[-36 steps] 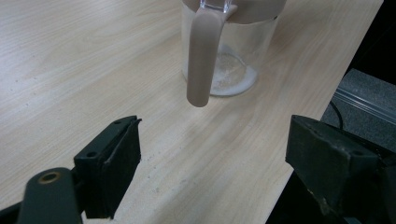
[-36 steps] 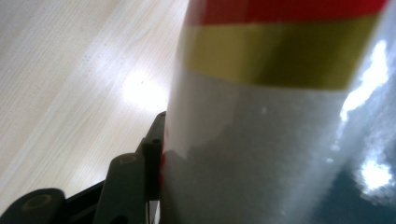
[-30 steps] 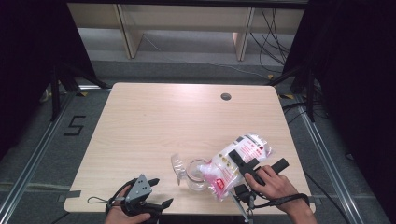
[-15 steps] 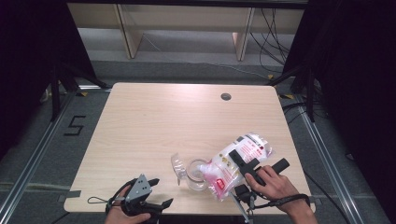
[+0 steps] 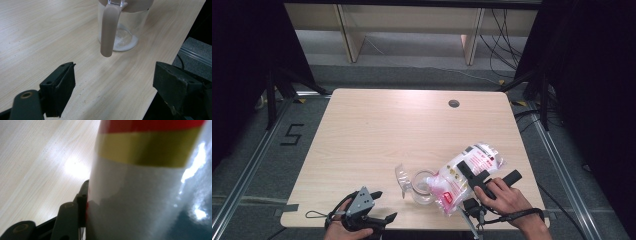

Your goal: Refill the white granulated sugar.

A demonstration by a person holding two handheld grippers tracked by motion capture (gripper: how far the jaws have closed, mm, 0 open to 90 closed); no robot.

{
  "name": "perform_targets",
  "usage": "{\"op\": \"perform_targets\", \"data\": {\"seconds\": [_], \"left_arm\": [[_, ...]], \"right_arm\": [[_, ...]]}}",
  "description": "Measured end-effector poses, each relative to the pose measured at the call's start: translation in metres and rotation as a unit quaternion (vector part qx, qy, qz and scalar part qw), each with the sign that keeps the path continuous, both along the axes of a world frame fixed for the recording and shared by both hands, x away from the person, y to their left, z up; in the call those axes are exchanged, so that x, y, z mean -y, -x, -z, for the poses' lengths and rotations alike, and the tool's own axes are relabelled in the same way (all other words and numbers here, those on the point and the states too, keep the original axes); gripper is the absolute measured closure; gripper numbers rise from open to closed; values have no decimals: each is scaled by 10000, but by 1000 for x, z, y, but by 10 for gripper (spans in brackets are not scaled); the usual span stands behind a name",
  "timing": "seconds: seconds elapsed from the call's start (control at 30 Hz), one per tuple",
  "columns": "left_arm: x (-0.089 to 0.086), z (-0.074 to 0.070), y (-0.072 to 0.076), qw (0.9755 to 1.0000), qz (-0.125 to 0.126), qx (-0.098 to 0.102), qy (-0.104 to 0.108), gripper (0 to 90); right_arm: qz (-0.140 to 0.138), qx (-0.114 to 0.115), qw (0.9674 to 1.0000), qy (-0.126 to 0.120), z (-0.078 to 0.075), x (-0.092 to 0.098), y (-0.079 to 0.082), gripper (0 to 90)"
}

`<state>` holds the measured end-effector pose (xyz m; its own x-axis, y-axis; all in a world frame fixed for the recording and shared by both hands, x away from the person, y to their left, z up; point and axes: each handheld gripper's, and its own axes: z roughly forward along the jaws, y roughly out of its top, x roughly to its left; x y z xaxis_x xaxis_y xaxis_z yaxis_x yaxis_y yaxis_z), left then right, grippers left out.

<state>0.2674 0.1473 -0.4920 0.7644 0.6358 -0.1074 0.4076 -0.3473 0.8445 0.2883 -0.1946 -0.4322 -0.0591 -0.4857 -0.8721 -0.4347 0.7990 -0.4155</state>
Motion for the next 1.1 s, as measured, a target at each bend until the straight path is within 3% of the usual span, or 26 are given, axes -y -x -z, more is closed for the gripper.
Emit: {"op": "perform_targets", "data": {"seconds": [0.03,1.1], "left_arm": [[0,0,0,10000,6,0,-3,176],[0,-1,1,10000,0,12,-36,177]], "right_arm": [[3,45,9999,106,-2,0,0,520],[-17,118,9998,146,-3,1,1,527]]}}
